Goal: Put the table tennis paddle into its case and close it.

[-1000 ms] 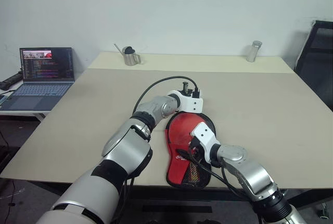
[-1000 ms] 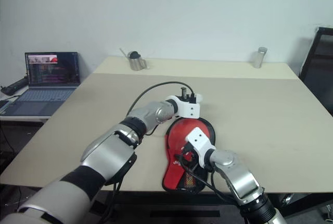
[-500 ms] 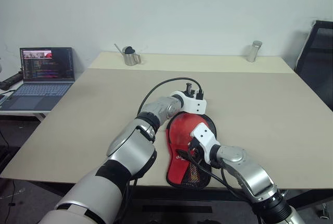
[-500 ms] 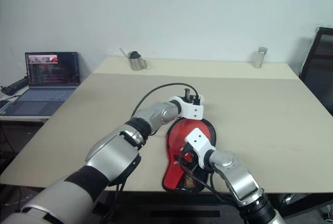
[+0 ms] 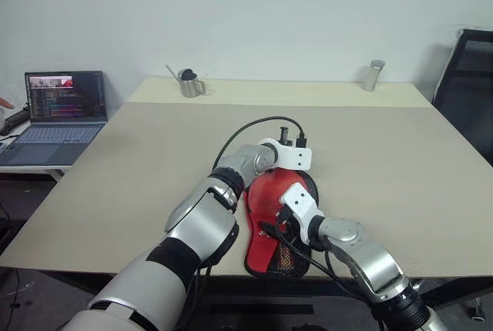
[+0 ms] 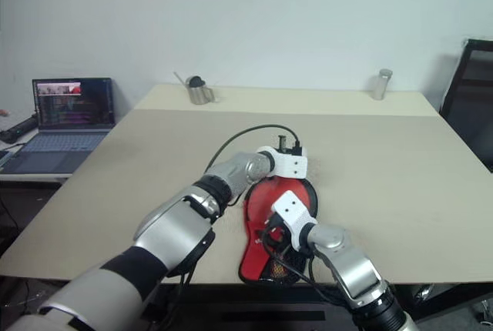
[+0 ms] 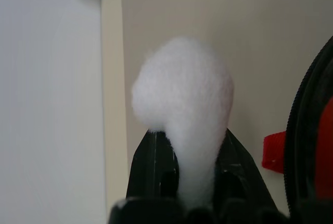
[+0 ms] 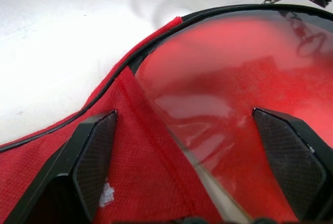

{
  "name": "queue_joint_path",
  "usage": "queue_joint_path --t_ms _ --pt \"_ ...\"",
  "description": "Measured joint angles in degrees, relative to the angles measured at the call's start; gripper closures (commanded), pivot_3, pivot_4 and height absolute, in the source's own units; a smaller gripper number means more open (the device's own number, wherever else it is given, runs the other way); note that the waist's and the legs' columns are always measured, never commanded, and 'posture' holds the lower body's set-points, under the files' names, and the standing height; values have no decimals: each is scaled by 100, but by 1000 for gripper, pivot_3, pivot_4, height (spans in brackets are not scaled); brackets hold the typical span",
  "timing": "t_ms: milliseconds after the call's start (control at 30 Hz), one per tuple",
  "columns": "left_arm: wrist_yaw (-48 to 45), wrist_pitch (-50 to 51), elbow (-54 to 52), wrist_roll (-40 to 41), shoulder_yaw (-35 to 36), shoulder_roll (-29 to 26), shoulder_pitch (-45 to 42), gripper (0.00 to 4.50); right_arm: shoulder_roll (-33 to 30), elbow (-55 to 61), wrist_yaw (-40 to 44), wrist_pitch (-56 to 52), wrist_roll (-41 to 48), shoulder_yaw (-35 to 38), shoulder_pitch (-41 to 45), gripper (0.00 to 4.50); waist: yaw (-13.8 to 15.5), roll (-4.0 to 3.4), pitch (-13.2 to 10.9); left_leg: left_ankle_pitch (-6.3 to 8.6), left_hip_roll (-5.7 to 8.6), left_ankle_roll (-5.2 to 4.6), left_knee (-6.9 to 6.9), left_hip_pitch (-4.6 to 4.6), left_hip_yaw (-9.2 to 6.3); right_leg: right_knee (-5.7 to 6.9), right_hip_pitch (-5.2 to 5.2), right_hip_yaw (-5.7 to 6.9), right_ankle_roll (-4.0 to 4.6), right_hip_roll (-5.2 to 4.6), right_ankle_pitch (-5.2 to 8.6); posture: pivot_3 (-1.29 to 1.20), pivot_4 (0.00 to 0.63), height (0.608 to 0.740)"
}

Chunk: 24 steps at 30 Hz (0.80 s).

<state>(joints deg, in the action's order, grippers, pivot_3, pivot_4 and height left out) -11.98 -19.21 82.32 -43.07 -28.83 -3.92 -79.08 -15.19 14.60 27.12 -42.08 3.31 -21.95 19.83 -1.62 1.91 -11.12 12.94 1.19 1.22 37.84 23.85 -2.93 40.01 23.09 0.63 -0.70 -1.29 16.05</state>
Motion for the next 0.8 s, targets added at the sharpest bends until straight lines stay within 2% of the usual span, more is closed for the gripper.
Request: queue_joint_path --t_ms 100,167,200,500,800 --pt "-137 8 -1 108 66 37 19 4246 0 37 -8 -36 0 0 -20 0 0 0 0 0 1 0 0 0 1 0 0 -1 0 0 0 0 150 740" --pt "-229 15 -3 184 117 50 26 3529 5 45 -10 -51 0 0 -20 0 0 0 0 0 1 0 0 0 1 0 0 -1 0 0 0 0 150 740" --pt "-281 24 -7 231 162 50 32 3312 11 50 -15 -64 0 0 -20 0 0 0 0 0 1 0 0 0 1 0 0 0 0 0 0 0 150 740" --pt "-668 0 -83 387 237 52 160 39 67 84 -111 -105 -3 -13 -47 0 -3 0 1 0 0 0 0 -1 0 1 0 -1 2 0 -1 0 150 740" --pt "-779 -146 -120 405 232 157 214 39 67 102 -119 -113 -3 -26 -70 0 -3 0 22 0 0 0 1 -2 0 1 -1 -1 1 0 -1 0 150 740"
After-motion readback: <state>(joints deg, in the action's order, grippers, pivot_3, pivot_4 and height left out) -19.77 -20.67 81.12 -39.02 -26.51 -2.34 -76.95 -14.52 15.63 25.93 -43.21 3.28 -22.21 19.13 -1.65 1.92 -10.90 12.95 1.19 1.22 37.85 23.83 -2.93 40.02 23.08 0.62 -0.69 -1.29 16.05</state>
